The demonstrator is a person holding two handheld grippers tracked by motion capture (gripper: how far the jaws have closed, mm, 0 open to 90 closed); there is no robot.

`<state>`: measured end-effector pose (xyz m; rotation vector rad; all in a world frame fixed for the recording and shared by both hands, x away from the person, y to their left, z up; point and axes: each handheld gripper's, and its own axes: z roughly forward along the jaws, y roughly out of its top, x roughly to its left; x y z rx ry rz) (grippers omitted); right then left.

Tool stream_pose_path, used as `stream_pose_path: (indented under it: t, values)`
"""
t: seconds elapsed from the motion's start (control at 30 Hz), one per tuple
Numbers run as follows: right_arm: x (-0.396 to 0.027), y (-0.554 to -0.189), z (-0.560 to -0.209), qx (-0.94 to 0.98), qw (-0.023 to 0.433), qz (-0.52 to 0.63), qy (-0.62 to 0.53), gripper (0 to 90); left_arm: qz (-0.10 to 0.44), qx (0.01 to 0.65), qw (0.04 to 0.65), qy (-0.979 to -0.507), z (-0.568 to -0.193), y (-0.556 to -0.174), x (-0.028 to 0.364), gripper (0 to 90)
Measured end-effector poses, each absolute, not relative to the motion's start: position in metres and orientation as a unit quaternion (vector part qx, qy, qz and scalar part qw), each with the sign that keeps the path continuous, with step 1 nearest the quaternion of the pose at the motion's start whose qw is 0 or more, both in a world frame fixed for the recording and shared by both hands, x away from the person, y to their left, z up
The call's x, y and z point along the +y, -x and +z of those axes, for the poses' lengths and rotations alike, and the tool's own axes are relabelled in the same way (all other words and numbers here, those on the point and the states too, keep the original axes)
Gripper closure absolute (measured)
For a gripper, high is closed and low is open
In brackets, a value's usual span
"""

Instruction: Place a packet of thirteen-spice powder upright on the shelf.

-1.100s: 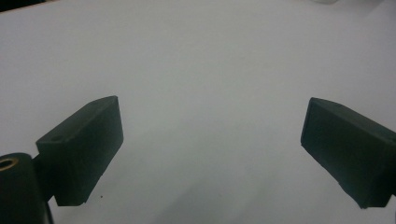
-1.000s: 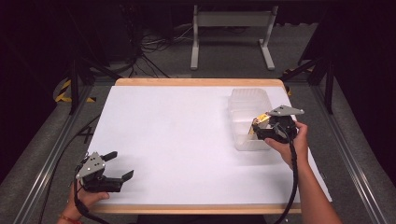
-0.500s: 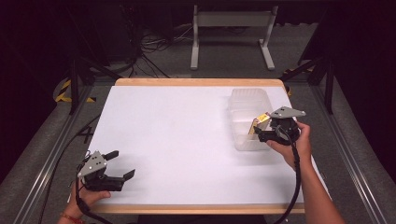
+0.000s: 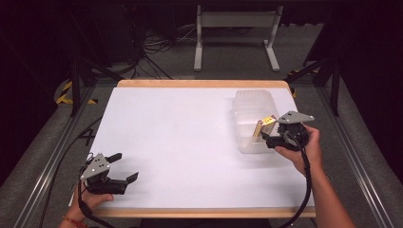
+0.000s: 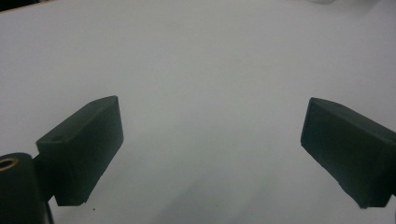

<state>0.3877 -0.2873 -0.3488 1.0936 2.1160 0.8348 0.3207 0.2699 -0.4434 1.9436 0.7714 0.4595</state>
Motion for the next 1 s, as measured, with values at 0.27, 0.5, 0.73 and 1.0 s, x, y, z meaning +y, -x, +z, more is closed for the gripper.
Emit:
stream_pose_path:
  t: [0.27, 0.5, 0.73, 1.0]
  values:
    - [-0.289, -0.38, -0.348, 0.805, 0.303, 0.313, -0.402, 24.1, 0.188, 0.315, 0.478, -0.798, -0.444, -0.321, 0.269, 6.5]
    - [-0.293, -0.371, -0.345, 0.806, 0.31, 0.312, -0.396, 23.8, 0.185, 0.317, 0.476, -0.799, -0.444, -0.321, 0.269, 6.5]
    - [-0.299, -0.356, -0.346, 0.809, 0.311, 0.316, -0.386, 23.1, 0.185, 0.317, 0.476, -0.799, -0.445, -0.321, 0.268, 6.5]
    - [-0.311, -0.34, -0.349, 0.813, 0.322, 0.312, -0.371, 22.2, 0.185, 0.316, 0.477, -0.799, -0.444, -0.32, 0.269, 6.5]
